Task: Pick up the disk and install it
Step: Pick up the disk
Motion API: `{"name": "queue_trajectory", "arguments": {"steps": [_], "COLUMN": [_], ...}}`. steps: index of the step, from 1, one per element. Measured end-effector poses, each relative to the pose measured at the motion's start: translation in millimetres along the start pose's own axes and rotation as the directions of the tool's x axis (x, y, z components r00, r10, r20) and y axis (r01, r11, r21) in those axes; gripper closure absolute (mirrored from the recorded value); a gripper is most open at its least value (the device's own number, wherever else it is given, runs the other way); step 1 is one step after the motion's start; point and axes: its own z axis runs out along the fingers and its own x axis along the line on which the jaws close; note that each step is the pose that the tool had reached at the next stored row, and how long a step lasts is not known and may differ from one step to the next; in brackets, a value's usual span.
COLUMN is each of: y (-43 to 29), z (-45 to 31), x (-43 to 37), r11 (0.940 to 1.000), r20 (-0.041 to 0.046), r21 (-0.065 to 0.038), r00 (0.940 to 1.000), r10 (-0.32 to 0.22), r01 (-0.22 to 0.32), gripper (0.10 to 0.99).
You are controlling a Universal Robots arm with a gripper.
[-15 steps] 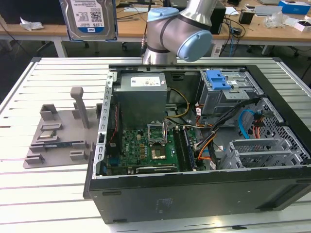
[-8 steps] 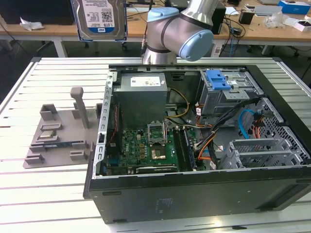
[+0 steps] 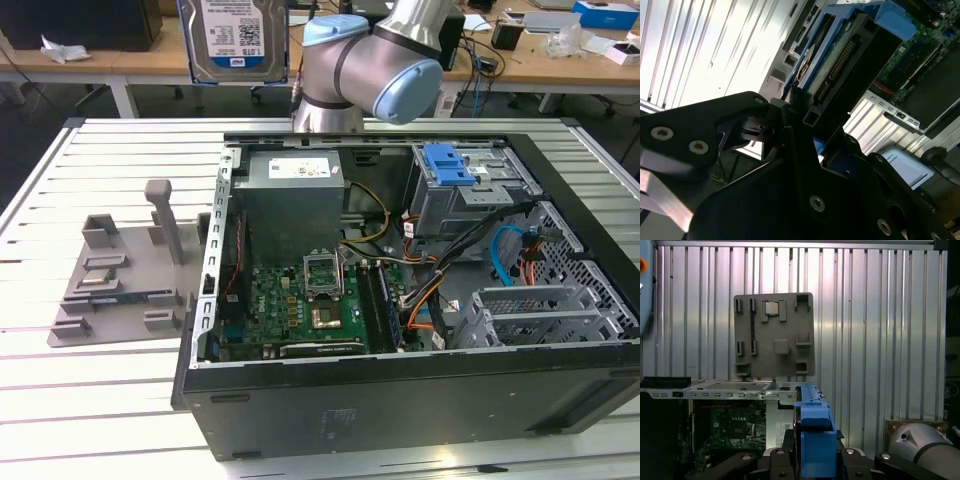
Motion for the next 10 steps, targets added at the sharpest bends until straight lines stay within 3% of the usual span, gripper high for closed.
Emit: {"name": "queue_trajectory", "arguments": {"steps": [10], "y": [-34.0], "z": [0.5], "x": [0.6], "r11": [1.0], "r20": [0.0], "r21": [0.0], "r00": [1.0], "r10": [0.0], "r01": [0.0], "gripper": [0.722]}}
